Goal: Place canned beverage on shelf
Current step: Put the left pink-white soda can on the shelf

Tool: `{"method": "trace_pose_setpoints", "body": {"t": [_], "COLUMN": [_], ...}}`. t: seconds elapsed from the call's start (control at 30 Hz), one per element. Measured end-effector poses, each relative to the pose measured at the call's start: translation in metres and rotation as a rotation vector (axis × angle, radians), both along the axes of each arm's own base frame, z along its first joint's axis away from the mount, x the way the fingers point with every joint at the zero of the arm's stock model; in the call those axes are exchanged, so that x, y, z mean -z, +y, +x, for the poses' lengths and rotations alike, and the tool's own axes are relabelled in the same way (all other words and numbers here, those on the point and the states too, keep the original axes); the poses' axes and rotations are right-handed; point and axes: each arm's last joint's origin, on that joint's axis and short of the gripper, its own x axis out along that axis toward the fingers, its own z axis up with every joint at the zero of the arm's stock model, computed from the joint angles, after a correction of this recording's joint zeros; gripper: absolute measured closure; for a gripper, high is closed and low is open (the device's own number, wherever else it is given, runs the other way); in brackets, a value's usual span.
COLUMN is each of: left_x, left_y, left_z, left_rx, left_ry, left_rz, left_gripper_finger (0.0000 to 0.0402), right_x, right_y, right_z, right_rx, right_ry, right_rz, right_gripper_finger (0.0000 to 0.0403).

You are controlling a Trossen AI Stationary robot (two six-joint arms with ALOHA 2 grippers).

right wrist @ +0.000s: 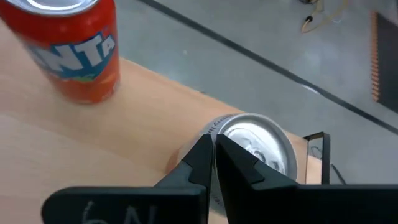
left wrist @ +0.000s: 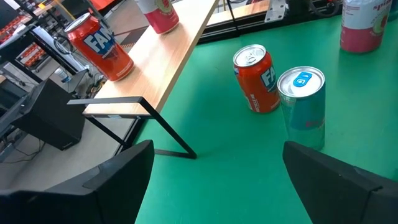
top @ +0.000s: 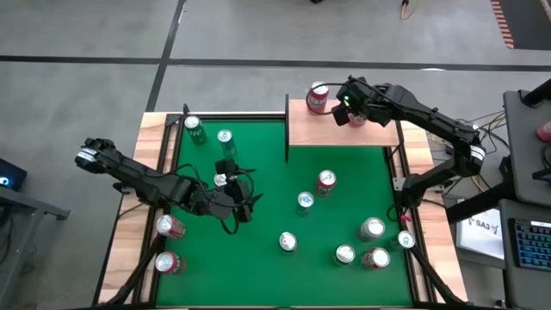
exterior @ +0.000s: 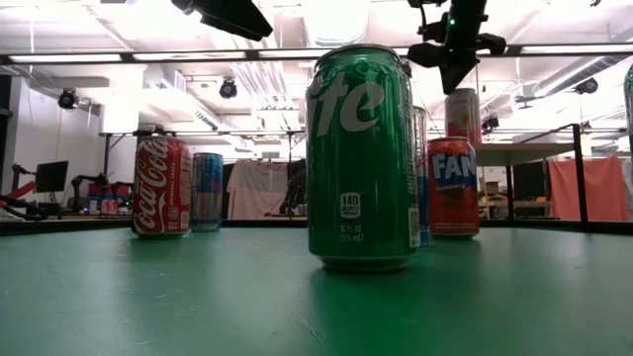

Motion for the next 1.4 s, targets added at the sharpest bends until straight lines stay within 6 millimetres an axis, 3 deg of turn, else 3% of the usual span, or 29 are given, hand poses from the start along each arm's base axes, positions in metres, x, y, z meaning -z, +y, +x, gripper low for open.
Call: {"method": "trace_pose_setpoints", "body": {"t": [0.5, 1.4], "left_x": [0.0, 0.0], "left_y": [0.0, 0.0], "left_z": [0.0, 0.0], "left_rx": [-0.001, -0.001], "left_ry": [-0.001, -0.001], "left_rz": [-0.001, -0.001], "left_gripper_finger": [0.0061, 0.0061], "right_x": [-0.013, -0.021], "right_y": [0.015, 0.019], "right_z": [-0.021, -0.027], "right_rx": [-0.036, -0.035], "right_ry": [-0.02, -0.063], "right_rz": [0.044, 0.013], "right_gripper_finger": [0.039, 0.039]}}
